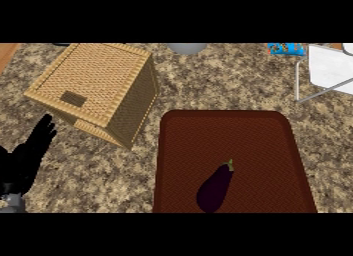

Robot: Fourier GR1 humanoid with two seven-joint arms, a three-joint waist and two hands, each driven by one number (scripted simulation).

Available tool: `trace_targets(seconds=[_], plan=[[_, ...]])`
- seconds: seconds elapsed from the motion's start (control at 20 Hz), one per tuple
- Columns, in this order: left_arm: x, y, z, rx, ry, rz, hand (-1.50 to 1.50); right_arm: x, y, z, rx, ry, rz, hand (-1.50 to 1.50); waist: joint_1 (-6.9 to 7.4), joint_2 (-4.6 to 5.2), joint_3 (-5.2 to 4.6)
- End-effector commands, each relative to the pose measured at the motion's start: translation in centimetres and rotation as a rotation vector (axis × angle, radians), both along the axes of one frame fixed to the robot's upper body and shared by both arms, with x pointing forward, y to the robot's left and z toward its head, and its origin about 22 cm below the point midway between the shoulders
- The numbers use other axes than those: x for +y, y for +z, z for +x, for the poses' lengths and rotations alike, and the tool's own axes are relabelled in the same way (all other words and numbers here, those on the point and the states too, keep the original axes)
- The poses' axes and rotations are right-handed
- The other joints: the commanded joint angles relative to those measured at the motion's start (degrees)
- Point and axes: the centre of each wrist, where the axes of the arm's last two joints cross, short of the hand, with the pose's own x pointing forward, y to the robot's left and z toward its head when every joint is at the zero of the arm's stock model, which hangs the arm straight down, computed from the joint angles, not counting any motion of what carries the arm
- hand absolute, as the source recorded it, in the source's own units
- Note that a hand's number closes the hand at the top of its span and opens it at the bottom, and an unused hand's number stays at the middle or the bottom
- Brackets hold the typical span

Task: Pick the lemon from the tray and place it in the tiered shelf

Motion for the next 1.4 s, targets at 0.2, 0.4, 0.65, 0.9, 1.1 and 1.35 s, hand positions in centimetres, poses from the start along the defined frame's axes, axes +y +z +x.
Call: trace_targets(seconds=[0.2,0.4,0.65,0.9,1.1,1.35], plan=[[-0.9,2.1,0.6,-0.005,-0.008,-0.013,0.0,-2.1,-1.4,2.4,0.054,-0.039,0.039,1.5,0.56,0.15,0.05],[-0.1,0.9,2.0,-0.024,0.004,-0.005,0.0,-2.0,-4.3,4.1,-0.001,-0.149,0.137,-1.5,0.73,0.6,0.04],[0.7,1.1,1.6,0.0,-0.014,0.001,0.0,-3.5,-5.2,3.5,0.081,-0.088,0.01,-1.5,0.33,0.33,0.04],[0.3,0.5,0.5,0.0,-0.009,-0.004,0.0,-4.0,-5.5,3.7,-0.003,-0.06,0.12,-1.5,0.74,0.34,0.09],[0.9,0.6,1.0,0.002,-0.012,0.003,0.0,-4.2,-3.7,3.5,-0.053,-0.03,0.238,-1.5,0.49,0.33,0.06],[1.0,0.8,0.4,-0.015,-0.01,0.003,0.0,-5.6,-4.1,2.6,-0.069,0.01,0.447,-1.5,0.27,0.21,0.08]])
